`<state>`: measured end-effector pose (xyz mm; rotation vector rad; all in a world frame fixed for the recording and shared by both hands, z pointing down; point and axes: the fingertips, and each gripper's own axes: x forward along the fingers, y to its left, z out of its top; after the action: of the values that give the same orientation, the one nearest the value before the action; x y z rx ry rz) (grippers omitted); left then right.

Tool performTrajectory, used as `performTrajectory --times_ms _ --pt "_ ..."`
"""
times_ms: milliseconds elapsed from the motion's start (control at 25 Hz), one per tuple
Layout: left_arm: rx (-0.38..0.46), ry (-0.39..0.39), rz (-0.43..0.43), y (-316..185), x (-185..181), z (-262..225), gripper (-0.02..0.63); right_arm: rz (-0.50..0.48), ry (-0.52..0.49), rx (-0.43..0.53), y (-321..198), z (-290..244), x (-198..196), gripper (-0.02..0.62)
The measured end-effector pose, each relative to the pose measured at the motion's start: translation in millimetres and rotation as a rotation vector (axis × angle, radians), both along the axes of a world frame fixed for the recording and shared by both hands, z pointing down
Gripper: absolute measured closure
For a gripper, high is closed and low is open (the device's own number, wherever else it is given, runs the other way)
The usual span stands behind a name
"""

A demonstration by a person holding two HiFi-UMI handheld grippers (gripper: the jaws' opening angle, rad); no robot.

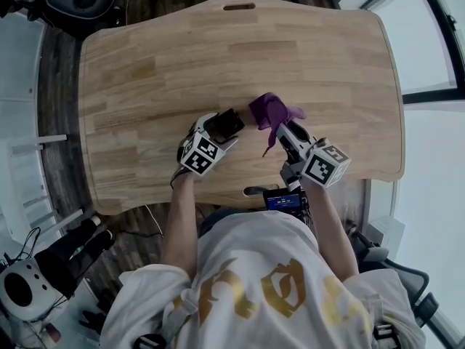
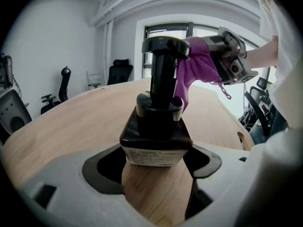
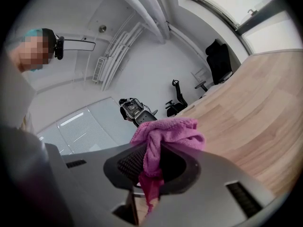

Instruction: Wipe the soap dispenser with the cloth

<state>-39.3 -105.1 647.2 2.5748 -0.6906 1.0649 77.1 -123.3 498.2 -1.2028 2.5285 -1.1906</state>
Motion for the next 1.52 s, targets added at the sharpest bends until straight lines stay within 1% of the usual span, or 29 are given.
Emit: performTrajectory --times_ms 120,160,240,280,320,400,440,480,520,560,600,640,720,760,880,960,1040,1200,1320,1400,1520 --pt "-0.003 -0.012 0.002 9.6 -13.6 -6.0 0.262 0.000 0.046 0.008 -0.1 -1.9 -4.3 0.525" --pt "-0.001 -0.005 -0.021 12.4 -20.3 -10.0 0.262 0.012 0.063 0.004 -0.3 -2.1 -4.5 0.525" --pt "0.007 0.042 -0.110 15.7 -34.3 -23.8 0.264 0.047 0.079 -0.002 -1.4 -3.3 -3.8 0.525" --pt "0.008 0.091 -0.169 16.0 -40.5 -34.3 0.264 0.062 0.083 -0.002 -1.9 -5.3 -4.3 0.525" --pt "0.003 0.162 -0.231 15.5 -46.0 -48.1 0.264 0.072 0.090 0.001 -1.9 -8.5 -6.1 0.525" --pt "-0.009 0.349 -0.351 12.0 -55.8 -85.5 0.265 0.083 0.125 0.024 -0.9 -17.3 -12.3 0.523" --pt "0.000 0.436 -0.398 9.5 -60.2 -105.8 0.268 0.087 0.149 0.041 0.4 -22.4 -15.1 0.522" --pt "0.022 0.498 -0.432 7.0 -63.8 -124.3 0.293 0.092 0.172 0.058 2.1 -27.5 -17.0 0.522" --pt "0.055 0.527 -0.460 4.8 -67.1 -139.9 0.375 0.098 0.191 0.075 4.2 -32.8 -18.5 0.522" --pt "0.092 0.523 -0.488 2.8 -70.7 -152.0 0.479 0.106 0.207 0.093 6.1 -38.1 -20.2 0.522" --pt "0.126 0.499 -0.519 1.1 -74.3 -161.5 0.559 0.114 0.226 0.116 8.0 -43.9 -22.6 0.522" --pt "0.155 0.466 -0.545 0.0 -77.1 -169.7 0.582 0.123 0.248 0.143 9.8 -50.2 -25.7 0.522" --pt "0.210 0.423 -0.571 0.9 -77.1 -187.2 0.592 0.136 0.291 0.202 14.0 -63.5 -33.9 0.522" --pt "0.234 0.421 -0.575 2.6 -75.0 -196.8 0.595 0.138 0.308 0.225 16.5 -69.4 -38.4 0.522" --pt "0.261 0.464 -0.590 9.4 -66.8 -220.8 0.597 0.133 0.351 0.275 27.9 -82.4 -48.9 0.522" --pt "0.267 0.474 -0.615 13.3 -64.3 -228.6 0.597 0.132 0.374 0.297 38.9 -87.3 -50.5 0.522" --pt "0.284 0.449 -0.636 17.1 -64.0 -230.2 0.597 0.132 0.399 0.305 49.9 -88.0 -49.2 0.522" --pt "0.332 0.364 -0.648 27.5 -60.2 -225.0 0.597 0.134 0.453 0.307 68.3 -86.3 -40.8 0.528" --pt "0.380 0.336 -0.648 35.1 -56.8 -227.0 0.597 0.139 0.471 0.306 77.5 -86.3 -34.2 0.528" --pt "0.415 0.352 -0.642 38.3 -54.9 -232.8 0.598 0.142 0.470 0.302 80.7 -85.4 -31.1 0.528" --pt "0.392 0.407 -0.635 40.2 -51.7 -234.2 0.597 0.149 0.476 0.304 81.5 -84.2 -28.1 0.528"
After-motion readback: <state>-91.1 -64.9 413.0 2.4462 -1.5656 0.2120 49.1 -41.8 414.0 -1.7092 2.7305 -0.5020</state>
